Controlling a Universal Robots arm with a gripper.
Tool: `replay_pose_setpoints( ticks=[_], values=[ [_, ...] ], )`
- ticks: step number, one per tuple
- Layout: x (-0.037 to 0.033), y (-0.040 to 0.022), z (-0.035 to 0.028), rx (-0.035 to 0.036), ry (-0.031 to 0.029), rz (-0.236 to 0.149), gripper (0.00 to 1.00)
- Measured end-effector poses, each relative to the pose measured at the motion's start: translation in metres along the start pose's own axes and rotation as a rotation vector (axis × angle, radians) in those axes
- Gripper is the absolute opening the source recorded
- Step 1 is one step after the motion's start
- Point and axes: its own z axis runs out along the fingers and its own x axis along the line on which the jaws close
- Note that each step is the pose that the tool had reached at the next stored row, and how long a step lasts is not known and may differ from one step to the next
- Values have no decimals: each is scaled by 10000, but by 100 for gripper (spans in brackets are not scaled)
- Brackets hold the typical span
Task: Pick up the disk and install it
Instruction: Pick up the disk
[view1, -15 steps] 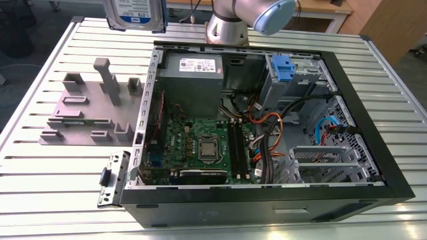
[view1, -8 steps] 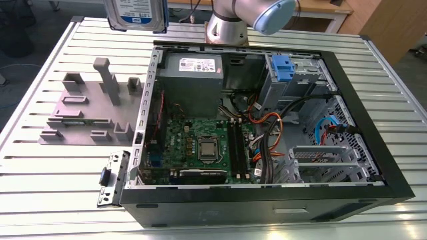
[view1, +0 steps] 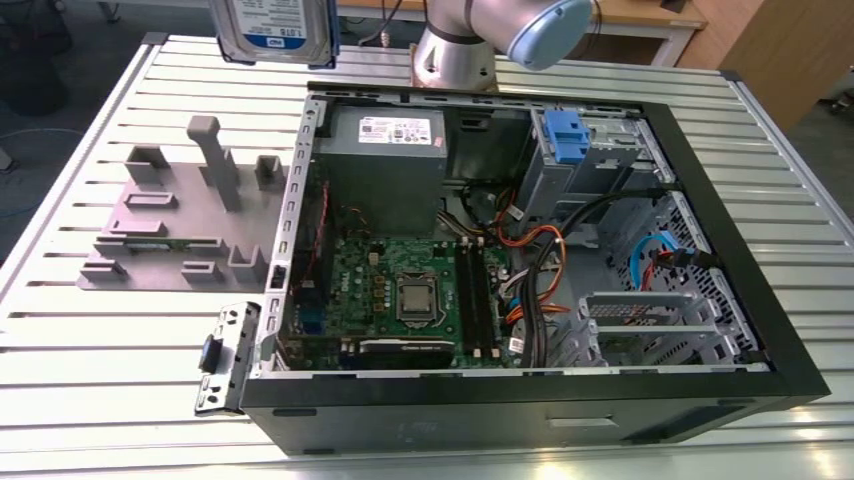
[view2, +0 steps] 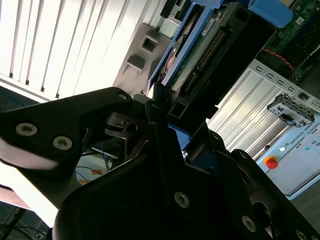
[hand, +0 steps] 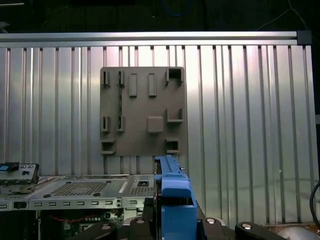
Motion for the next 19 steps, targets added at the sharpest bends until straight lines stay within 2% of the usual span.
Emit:
replay_pose_setpoints(
  ticks=[19],
  values=[
    [61,-30,2,1,-1,0,36]
  ],
)
